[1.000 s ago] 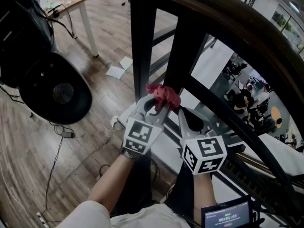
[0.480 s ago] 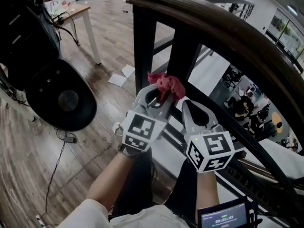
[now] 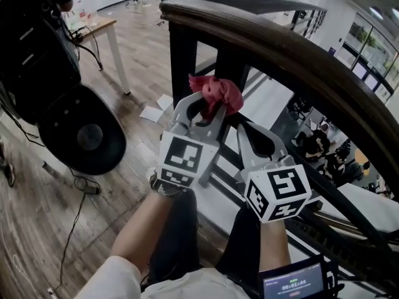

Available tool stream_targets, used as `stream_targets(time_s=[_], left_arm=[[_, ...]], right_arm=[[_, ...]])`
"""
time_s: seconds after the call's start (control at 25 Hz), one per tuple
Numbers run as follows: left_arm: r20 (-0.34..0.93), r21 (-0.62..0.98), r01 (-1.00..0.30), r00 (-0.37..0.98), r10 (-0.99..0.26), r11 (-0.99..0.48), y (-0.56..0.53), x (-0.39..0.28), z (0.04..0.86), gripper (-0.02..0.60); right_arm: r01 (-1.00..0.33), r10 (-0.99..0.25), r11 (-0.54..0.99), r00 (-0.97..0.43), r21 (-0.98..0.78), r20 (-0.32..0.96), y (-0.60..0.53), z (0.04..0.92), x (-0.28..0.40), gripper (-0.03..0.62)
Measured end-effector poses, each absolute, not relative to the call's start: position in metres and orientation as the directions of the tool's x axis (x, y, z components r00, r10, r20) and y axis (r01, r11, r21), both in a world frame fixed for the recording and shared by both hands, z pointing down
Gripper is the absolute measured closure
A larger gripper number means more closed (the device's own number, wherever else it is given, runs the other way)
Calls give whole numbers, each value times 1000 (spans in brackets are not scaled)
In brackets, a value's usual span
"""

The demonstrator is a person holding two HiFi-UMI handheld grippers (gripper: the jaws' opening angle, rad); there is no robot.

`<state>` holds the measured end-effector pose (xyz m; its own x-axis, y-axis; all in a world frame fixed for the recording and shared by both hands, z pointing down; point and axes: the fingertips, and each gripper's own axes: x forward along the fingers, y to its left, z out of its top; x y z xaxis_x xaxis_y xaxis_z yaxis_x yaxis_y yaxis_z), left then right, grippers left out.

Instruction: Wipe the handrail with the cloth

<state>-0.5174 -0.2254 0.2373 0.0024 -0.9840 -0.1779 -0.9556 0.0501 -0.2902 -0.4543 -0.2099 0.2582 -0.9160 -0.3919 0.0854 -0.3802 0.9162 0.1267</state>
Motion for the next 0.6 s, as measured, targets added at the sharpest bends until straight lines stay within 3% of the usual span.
stream_targets(time_s=[0.6], left_arm=[[-282, -319, -942, -6, -959, 100, -222, -520, 165, 506]], right_arm=[[-383, -390, 907, -921, 178, 5, -210, 210, -450, 591]])
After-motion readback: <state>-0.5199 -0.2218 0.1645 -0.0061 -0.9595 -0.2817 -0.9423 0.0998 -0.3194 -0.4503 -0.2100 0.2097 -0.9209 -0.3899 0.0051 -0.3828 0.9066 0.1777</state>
